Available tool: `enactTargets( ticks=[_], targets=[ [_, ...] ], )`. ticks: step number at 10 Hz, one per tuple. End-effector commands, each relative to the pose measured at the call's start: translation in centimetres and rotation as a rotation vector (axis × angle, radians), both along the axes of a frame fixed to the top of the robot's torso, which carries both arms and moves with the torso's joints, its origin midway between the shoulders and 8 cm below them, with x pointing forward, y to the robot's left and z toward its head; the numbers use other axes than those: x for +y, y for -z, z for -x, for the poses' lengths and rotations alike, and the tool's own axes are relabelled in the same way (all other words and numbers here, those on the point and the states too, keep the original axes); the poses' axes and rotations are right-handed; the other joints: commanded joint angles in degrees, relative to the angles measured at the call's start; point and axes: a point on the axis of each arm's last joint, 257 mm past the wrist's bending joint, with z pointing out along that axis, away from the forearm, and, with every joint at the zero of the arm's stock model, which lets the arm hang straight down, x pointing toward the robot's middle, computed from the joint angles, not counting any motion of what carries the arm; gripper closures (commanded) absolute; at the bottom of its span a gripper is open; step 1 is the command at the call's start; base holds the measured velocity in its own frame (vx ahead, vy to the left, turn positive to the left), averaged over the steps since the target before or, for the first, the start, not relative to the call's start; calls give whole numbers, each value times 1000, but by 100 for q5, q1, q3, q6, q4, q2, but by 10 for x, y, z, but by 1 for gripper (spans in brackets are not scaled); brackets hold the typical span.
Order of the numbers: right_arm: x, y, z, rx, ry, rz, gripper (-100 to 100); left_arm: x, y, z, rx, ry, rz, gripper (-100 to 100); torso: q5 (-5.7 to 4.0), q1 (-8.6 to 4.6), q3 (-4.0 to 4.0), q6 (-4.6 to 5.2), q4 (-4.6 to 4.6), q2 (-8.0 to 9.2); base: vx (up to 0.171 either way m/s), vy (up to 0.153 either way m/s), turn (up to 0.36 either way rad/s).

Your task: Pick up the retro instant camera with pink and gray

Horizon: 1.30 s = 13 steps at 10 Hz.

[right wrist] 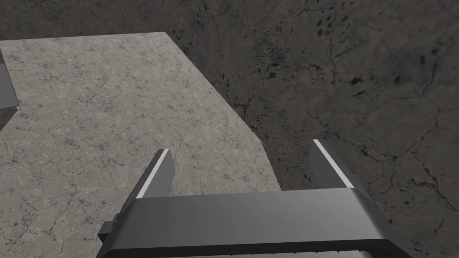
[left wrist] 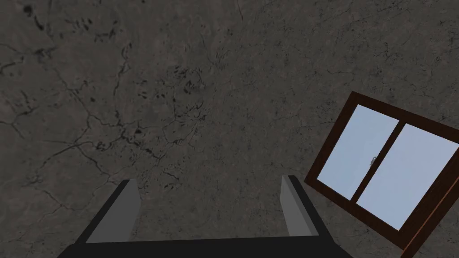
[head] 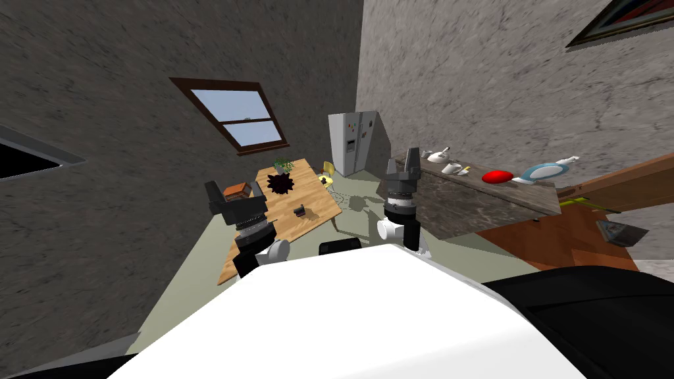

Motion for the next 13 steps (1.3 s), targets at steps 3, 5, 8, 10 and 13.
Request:
enactTargets(
  ticks=[3,5,8,10,13],
  targets=[
    [0,0,0,0,0,0,0,0,22,-26,75,26,-46,-100,-1,-8,11,0,4,19,-58,-24,62],
    [0,0,0,0,0,0,0,3,39,-47,130,34,-64,-100,-1,-7,13,0,5,22,-53,-14,77],
    [0,0,0,0,0,0,0,9,61,-72,199,39,-74,-100,0,-3,10,0,4,18,-47,-10,56],
    [0,0,0,0,0,0,0,17,82,-98,267,40,-78,-100,0,-1,6,0,2,10,-36,-4,79],
    [0,0,0,0,0,0,0,24,104,-115,325,39,-73,-100,0,-1,5,1,2,9,-29,-3,36]
  ],
)
